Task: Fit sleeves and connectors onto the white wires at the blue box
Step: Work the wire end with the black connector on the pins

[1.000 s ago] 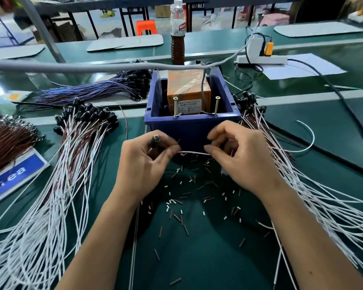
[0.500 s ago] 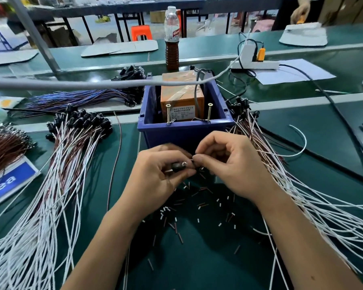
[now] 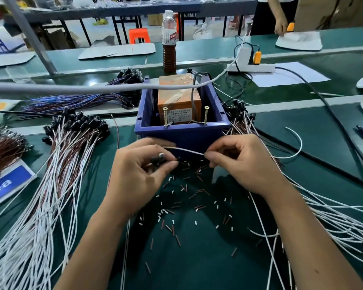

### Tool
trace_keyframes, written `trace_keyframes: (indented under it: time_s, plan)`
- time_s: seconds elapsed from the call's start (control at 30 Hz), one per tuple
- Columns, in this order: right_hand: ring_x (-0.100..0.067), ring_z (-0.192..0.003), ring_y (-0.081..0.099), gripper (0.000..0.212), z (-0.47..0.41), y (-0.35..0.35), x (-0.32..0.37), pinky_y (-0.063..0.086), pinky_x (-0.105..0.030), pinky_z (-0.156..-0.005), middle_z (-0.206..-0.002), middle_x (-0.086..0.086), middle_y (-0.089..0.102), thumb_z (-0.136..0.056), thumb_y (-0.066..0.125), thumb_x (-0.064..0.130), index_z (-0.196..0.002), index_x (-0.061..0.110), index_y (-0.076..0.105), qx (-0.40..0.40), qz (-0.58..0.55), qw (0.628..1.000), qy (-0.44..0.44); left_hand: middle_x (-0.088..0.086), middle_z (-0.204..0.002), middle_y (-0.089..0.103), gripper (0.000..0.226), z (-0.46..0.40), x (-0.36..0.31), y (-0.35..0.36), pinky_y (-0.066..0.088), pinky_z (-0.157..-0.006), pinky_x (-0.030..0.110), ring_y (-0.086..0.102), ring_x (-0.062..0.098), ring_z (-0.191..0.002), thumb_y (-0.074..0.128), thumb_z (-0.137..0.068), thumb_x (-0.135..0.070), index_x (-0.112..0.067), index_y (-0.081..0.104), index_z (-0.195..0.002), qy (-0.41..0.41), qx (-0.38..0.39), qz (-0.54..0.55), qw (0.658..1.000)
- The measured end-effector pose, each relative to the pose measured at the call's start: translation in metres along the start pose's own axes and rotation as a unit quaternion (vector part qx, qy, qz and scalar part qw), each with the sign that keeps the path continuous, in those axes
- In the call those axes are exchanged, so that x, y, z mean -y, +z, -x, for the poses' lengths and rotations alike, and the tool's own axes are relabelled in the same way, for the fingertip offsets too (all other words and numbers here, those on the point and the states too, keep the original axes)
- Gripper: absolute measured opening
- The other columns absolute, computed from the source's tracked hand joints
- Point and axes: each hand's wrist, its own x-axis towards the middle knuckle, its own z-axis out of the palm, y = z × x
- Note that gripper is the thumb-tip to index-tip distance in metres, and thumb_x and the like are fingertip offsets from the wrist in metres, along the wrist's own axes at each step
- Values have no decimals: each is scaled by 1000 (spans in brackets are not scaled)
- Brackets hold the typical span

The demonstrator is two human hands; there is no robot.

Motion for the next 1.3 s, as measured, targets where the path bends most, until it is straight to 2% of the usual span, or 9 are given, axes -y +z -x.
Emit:
trace_keyframes:
  time_s: [0.2,0.27,0.37,0.5,0.6,0.73,0.83,1.17,1.3]
  plan:
    - [-12,-69,72,3,2,23,8,58,-27,-69,-74,3,76,-91,80,12,-89,13,81,32,7,999,-39,-7,-99,72,18,4,-12,19,51,-73,19,68,3,-86,81,-75,3,-12,78,-83,74,75,-44,993]
    - [-10,-68,72,3,2,22,7,58,-26,-69,-74,3,77,-91,80,14,-88,14,81,20,-7,999,-35,-8,-94,72,26,3,-10,17,53,-71,21,68,2,-85,74,-67,10,-11,78,-83,69,57,-58,994]
    - [-4,-62,69,4,-1,17,2,52,-17,-63,-71,4,76,-93,80,17,-89,19,79,3,-41,999,17,-10,-88,73,23,2,-6,12,55,-68,26,70,7,-82,83,-71,10,-12,77,-78,45,4,-83,995]
    - [-5,-53,61,8,-2,17,-3,49,-18,-53,-73,2,78,-97,75,17,-90,21,79,-20,-84,995,57,-12,-83,71,18,2,-3,11,47,-69,11,67,4,-76,86,-75,0,-15,75,-77,15,-43,-100,994]
    - [-7,-50,56,11,-3,20,-2,45,-17,-50,-72,0,77,-98,73,16,-89,19,79,-21,-103,993,53,-14,-85,71,18,3,-7,15,47,-73,12,67,3,-80,86,-77,-4,-17,75,-77,10,-21,-90,996]
    - [-1,-49,55,14,-3,29,0,43,-14,-51,-67,2,75,-97,74,15,-86,22,78,20,-97,994,41,-10,-91,73,17,4,-12,23,55,-74,25,70,8,-86,84,-76,2,-12,77,-82,33,31,-61,997]
    - [-1,-48,56,12,-2,32,0,42,-12,-48,-65,2,74,-96,76,17,-86,22,79,20,-110,993,43,-7,-90,73,25,5,-12,25,56,-74,27,70,8,-86,80,-70,11,-10,78,-83,31,21,-72,997]
    - [-8,-47,55,14,-4,32,-7,42,-17,-45,-66,-3,74,-97,75,21,-83,17,77,-32,-116,990,80,-6,-89,74,24,6,-11,24,53,-70,20,70,8,-83,78,-70,12,-10,77,-80,9,-14,-66,998]
    - [-7,-49,56,15,-4,34,-6,42,-16,-47,-65,-1,72,-98,73,22,-84,17,76,-21,-115,991,67,-7,-91,74,17,5,-11,26,57,-74,28,71,9,-87,82,-75,4,-10,78,-82,28,3,-54,998]
